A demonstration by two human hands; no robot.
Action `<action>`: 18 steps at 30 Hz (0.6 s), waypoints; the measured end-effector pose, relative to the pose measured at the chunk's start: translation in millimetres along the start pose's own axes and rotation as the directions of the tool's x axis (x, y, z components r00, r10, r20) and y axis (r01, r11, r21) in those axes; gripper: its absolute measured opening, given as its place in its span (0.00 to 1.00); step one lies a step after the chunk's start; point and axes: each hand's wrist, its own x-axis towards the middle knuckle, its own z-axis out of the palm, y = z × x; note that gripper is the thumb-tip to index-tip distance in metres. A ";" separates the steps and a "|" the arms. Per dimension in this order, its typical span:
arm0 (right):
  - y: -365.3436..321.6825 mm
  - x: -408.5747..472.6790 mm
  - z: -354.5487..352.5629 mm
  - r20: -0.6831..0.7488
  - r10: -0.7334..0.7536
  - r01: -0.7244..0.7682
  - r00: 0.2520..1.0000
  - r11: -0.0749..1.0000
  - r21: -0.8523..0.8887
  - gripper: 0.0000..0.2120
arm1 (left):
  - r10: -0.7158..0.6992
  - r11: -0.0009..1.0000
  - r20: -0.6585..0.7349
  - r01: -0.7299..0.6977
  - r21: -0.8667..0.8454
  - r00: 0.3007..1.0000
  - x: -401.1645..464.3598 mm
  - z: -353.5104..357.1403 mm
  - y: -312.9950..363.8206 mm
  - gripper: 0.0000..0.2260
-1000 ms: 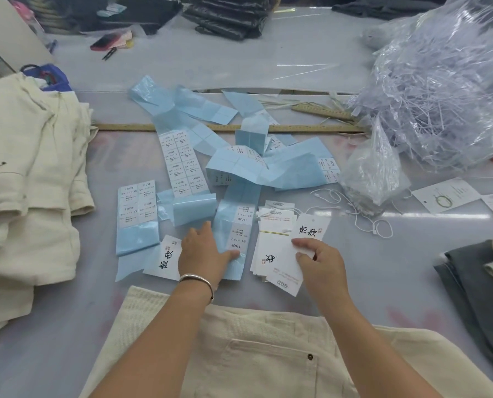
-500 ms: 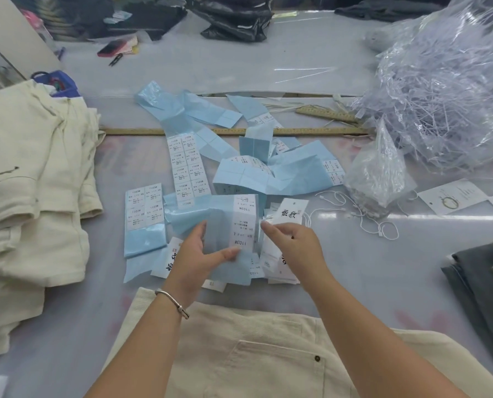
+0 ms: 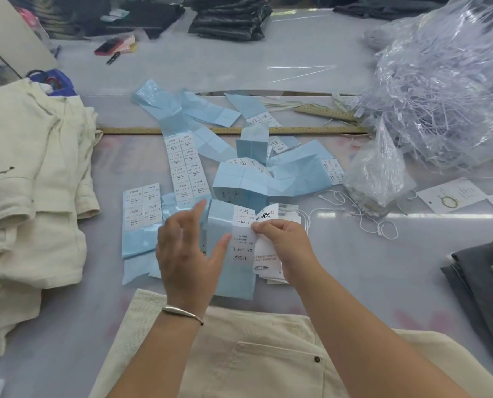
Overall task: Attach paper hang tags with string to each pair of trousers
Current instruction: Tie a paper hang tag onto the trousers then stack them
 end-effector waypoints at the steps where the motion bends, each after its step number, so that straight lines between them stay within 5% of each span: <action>1: 0.1 -1.1 0.5 0.011 0.013 -0.013 1.000 0.999 0.030 0.06 | 0.087 0.994 -0.003 -0.086 0.067 0.996 0.6 1.5 0.0 0.23; 7: 1.3 -4.7 0.1 0.053 0.060 -0.063 0.997 0.997 0.052 0.07 | 0.113 0.993 0.206 -0.103 -0.057 0.972 -1.0 10.9 -0.4 0.17; 18: 0.2 -0.3 0.0 0.015 0.132 -0.131 0.991 0.990 -0.049 0.04 | 0.383 0.924 0.023 -0.382 -0.023 0.924 4.4 13.8 -1.5 0.04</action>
